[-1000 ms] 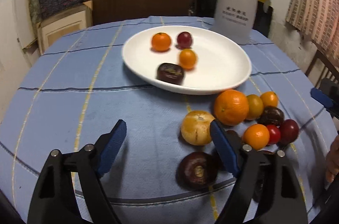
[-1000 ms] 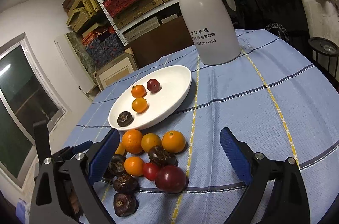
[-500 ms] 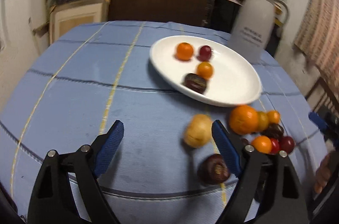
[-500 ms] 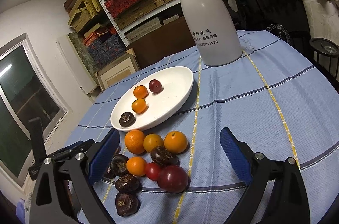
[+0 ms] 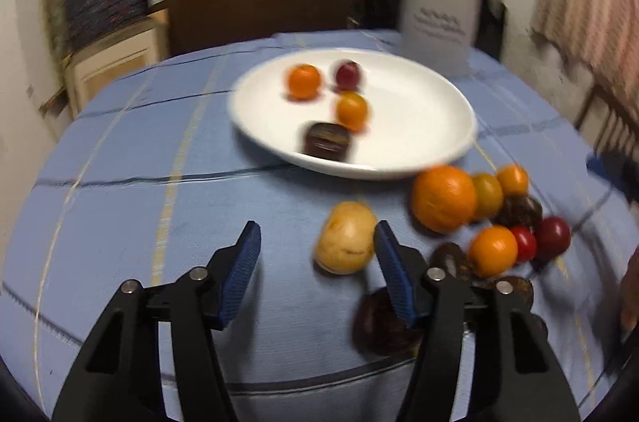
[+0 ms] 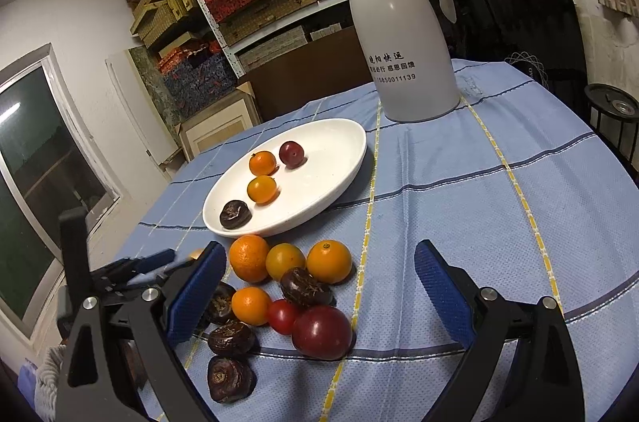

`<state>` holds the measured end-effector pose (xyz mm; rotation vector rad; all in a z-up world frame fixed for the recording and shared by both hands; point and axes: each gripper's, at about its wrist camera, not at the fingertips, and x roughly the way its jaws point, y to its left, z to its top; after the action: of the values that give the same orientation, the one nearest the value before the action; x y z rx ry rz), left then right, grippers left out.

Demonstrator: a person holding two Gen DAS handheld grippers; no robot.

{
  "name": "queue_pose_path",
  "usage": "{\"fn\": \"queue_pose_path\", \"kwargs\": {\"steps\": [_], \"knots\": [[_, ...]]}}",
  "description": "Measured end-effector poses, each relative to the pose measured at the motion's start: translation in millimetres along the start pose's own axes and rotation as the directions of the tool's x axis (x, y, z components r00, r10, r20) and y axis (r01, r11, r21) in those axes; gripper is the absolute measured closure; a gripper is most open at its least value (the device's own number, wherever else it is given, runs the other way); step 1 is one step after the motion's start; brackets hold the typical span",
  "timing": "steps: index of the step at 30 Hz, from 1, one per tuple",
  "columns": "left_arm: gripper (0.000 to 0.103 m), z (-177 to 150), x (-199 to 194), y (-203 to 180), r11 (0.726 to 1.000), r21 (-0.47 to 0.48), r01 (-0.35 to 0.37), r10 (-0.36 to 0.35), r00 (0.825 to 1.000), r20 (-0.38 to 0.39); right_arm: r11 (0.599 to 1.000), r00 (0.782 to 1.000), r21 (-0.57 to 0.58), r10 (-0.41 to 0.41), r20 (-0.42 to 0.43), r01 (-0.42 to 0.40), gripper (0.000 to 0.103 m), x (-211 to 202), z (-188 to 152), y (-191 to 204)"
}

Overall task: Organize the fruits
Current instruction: 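Grasp the pale yellow fruit with the left tool while the right tool grasps a red plum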

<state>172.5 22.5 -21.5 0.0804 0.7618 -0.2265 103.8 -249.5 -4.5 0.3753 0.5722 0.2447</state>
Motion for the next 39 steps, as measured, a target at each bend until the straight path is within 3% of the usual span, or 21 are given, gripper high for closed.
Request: {"fn": "queue_pose_path", "kwargs": {"steps": [2,8,10,12,15,18,24,27,29,31,39], "knots": [[0.047,-2.1,-1.3,10.5,0.999,-0.043,0.030,-0.031,0.999,-0.015,1.000,1.000,0.003,0.006,0.000,-0.006,0.007,-0.1,0.3,0.0],[0.047,-4.5,7.8,4.4,1.000,-0.025,-0.019,0.019,0.999,-0.036,1.000,1.000,-0.005,0.014,0.003,-0.014,0.007,-0.8,0.2,1.3],[0.056,-4.4,16.7,2.1,0.999,-0.012,-0.044,0.043,0.997,-0.058,1.000,1.000,-0.016,0.014,-0.004,-0.014,0.007,0.4,-0.6,3.4],[0.058,-3.6,27.1,4.1,0.999,-0.026,-0.038,0.035,0.995,-0.090,0.999,1.000,-0.034,0.013,-0.022,-0.014,0.007,3.6,-2.5,6.5],[0.058,0.7,26.5,8.2,0.998,-0.056,-0.003,0.000,0.998,-0.066,0.998,0.999,-0.054,0.010,-0.050,-0.013,0.007,8.7,-5.9,10.5],[0.058,2.3,28.5,8.4,0.998,-0.057,-0.011,0.008,0.998,-0.060,0.997,0.996,-0.081,0.005,-0.092,-0.012,0.009,15.6,-11.3,14.1],[0.058,8.4,36.9,11.7,0.997,-0.075,-0.006,0.001,0.998,-0.065,0.992,0.978,-0.127,-0.039,-0.205,0.013,0.024,28.7,-33.4,20.0],[0.059,8.7,39.1,9.0,0.998,-0.063,-0.001,-0.003,0.997,-0.073,0.991,0.971,-0.133,-0.051,-0.235,0.020,0.036,32.6,-40.3,20.3],[0.061,8.2,39.1,8.8,0.998,-0.061,-0.003,-0.002,0.997,-0.076,0.992,0.967,-0.124,-0.053,-0.250,0.022,0.051,35.8,-41.0,17.8],[0.062,6.9,38.7,11.1,0.997,-0.075,0.011,-0.017,0.997,-0.079,0.995,0.963,-0.101,-0.051,-0.266,0.025,0.060,38.3,-42.1,12.9],[0.063,0.3,27.1,10.7,0.993,-0.104,0.049,-0.056,0.996,-0.067,0.995,0.964,-0.096,-0.021,-0.266,-0.004,0.063,37.5,-40.5,13.6]]}}
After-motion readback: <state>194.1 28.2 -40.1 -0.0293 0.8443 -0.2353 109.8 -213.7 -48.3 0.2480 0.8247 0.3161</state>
